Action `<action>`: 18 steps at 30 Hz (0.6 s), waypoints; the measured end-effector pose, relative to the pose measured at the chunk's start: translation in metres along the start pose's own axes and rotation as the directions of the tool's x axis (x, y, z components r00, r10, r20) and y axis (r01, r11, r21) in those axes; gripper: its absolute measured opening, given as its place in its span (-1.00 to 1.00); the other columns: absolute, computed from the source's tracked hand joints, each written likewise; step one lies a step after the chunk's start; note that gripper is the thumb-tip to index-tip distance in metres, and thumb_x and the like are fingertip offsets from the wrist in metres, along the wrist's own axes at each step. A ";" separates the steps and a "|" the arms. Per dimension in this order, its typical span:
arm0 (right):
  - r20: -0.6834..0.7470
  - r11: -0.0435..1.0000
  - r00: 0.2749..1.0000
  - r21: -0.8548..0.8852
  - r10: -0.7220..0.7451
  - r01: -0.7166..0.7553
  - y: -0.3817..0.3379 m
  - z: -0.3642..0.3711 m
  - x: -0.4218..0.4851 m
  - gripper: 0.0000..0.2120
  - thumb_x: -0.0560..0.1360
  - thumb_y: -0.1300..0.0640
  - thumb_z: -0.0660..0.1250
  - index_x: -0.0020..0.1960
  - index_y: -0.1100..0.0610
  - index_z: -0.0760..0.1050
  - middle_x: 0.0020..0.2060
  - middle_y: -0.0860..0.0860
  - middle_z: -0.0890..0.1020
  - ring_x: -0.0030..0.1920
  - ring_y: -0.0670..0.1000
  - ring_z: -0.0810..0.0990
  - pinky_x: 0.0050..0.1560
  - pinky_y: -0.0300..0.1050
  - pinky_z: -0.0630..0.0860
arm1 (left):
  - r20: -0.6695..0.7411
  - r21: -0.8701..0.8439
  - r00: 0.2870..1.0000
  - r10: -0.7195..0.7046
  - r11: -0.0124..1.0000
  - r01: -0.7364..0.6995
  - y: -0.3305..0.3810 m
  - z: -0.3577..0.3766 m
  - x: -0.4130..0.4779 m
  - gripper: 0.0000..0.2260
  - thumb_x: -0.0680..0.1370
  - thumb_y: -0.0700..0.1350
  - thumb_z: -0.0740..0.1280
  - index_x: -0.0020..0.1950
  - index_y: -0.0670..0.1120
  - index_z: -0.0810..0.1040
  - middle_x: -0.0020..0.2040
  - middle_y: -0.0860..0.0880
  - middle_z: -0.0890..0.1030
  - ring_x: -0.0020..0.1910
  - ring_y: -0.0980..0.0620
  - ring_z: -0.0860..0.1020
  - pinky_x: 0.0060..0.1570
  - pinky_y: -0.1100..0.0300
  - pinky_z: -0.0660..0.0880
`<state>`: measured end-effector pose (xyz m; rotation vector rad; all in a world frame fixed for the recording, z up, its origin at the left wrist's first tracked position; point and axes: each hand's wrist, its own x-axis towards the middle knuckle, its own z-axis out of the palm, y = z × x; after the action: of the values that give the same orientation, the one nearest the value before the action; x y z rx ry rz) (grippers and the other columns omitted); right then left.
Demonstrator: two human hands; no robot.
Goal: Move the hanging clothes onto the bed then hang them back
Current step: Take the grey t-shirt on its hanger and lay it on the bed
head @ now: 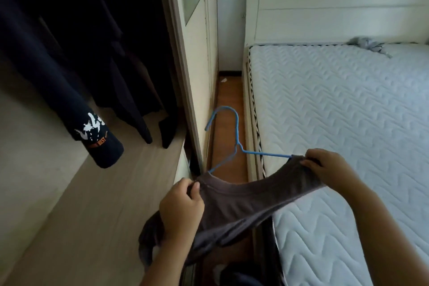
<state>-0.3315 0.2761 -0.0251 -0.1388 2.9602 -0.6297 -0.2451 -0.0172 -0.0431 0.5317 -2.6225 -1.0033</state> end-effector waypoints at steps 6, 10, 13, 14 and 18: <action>-0.157 0.970 0.964 0.150 0.215 -0.192 0.043 0.000 -0.137 -0.63 0.47 0.15 0.33 -0.43 -0.12 0.30 -0.48 -0.11 0.44 -0.35 0.02 0.45 -0.27 -0.28 0.31 | 0.199 -0.087 0.930 0.309 0.951 -0.298 0.011 0.010 -0.043 -0.84 0.49 -0.09 0.28 -0.20 -0.14 0.57 -0.25 -0.08 0.63 -0.24 -0.09 0.56 -0.27 0.18 0.35; -0.091 0.897 0.903 0.198 0.419 -0.396 0.069 0.027 -0.259 -0.62 0.45 0.21 0.35 -0.40 -0.22 0.47 -0.41 -0.26 0.57 -0.31 -0.24 0.51 -0.26 -0.39 0.35 | 0.421 -0.186 0.793 0.440 0.898 -0.400 0.019 0.015 -0.087 -0.75 0.40 0.01 0.21 -0.19 -0.13 0.58 -0.20 -0.07 0.66 -0.15 -0.11 0.59 -0.17 0.12 0.46; -0.136 0.785 0.782 0.243 0.609 -0.569 0.077 0.029 -0.333 -0.63 0.44 0.21 0.38 -0.45 -0.14 0.44 -0.52 -0.12 0.53 -0.39 -0.14 0.47 -0.30 -0.32 0.34 | 0.501 -0.248 0.671 0.547 0.833 -0.494 0.041 0.021 -0.119 -0.79 0.45 -0.01 0.26 -0.16 -0.13 0.59 -0.17 -0.07 0.66 -0.13 -0.10 0.58 -0.14 0.13 0.44; -0.157 0.761 0.749 0.236 0.643 -0.604 0.077 0.026 -0.354 -0.63 0.44 0.20 0.38 -0.46 -0.10 0.42 -0.54 -0.09 0.49 -0.37 -0.10 0.47 -0.32 -0.28 0.33 | 0.517 -0.267 0.631 0.579 0.809 -0.523 0.050 0.022 -0.130 -0.83 0.48 -0.05 0.29 -0.13 -0.13 0.60 -0.15 -0.07 0.66 -0.12 -0.09 0.58 -0.13 0.13 0.43; -0.127 0.678 0.670 0.231 0.732 -0.697 0.084 0.024 -0.410 -0.82 0.48 0.11 0.34 -0.23 0.20 0.54 -0.36 0.12 0.56 -0.25 0.15 0.52 -0.34 -0.17 0.32 | 0.601 -0.304 0.537 0.592 0.791 -0.532 0.070 0.023 -0.165 -0.90 0.49 -0.10 0.34 -0.11 -0.10 0.61 -0.13 -0.05 0.66 -0.09 -0.05 0.57 -0.10 0.16 0.42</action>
<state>0.0721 0.3892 -0.0438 1.1307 2.7518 -0.7727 -0.1236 0.1163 -0.0332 -0.8647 -2.9552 -1.2049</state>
